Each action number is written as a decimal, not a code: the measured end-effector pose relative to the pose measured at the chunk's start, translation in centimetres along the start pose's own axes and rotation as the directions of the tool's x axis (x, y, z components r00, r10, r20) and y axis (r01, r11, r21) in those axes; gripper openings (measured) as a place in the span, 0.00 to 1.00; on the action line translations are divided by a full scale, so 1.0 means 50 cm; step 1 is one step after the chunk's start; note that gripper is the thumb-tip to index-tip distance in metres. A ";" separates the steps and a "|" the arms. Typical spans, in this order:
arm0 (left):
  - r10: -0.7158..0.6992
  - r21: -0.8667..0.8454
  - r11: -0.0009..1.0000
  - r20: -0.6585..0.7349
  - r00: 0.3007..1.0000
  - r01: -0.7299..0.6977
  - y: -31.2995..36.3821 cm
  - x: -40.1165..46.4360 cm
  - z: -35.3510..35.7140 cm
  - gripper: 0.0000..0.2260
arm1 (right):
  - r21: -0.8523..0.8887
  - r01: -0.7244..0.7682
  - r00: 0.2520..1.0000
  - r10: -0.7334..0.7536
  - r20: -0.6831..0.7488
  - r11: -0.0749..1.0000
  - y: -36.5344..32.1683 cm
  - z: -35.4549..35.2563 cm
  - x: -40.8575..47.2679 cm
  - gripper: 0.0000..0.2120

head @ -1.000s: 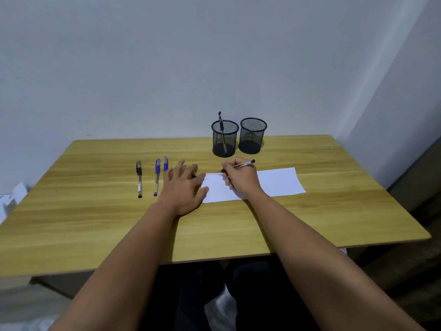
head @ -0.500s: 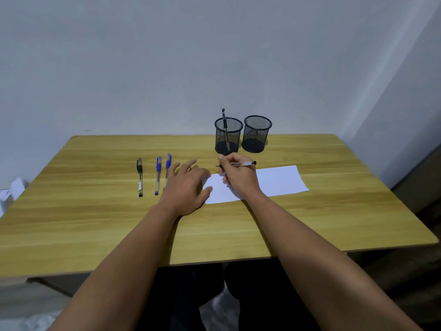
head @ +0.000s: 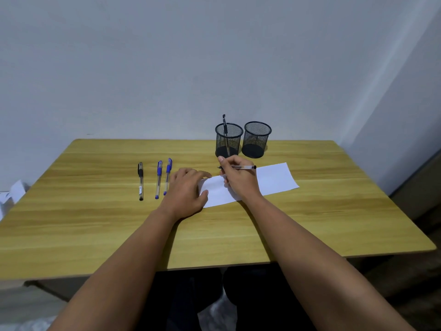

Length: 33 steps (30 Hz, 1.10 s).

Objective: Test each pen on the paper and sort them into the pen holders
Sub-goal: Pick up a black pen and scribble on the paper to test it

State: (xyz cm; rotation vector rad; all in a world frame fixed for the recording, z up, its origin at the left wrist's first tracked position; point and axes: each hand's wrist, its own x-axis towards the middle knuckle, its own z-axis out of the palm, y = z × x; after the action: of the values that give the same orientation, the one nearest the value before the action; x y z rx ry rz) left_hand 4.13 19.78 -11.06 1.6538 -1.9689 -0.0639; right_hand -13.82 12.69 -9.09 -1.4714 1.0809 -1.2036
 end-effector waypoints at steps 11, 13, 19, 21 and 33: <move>0.040 0.155 0.986 0.136 0.990 -0.061 -0.010 0.007 0.010 0.26 | -0.005 -0.043 0.998 0.043 0.036 0.999 0.024 -0.001 0.017 0.13; 0.028 0.177 0.983 0.094 0.995 -0.045 -0.009 0.008 0.011 0.23 | -0.043 -0.055 0.997 0.057 0.042 0.998 0.026 -0.001 0.020 0.12; 0.083 0.225 0.972 -0.039 0.996 -0.073 -0.007 -0.001 0.012 0.11 | -0.103 -0.093 0.995 0.095 0.014 0.990 0.038 -0.001 0.023 0.12; 0.090 0.213 0.974 -0.027 0.996 -0.082 -0.011 -0.005 0.013 0.13 | -0.061 -0.085 0.996 0.086 0.009 0.994 0.032 0.002 0.022 0.13; 0.069 0.201 0.977 -0.006 0.998 -0.066 -0.010 -0.012 0.011 0.13 | 0.079 -0.111 0.989 0.102 0.107 0.991 0.039 0.010 0.016 0.19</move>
State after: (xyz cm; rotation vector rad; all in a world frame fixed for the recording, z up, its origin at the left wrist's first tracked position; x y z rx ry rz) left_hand 4.37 20.06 -11.92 1.7044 -2.0765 0.1763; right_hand -13.37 11.60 -10.88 -1.3781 1.0136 -1.0746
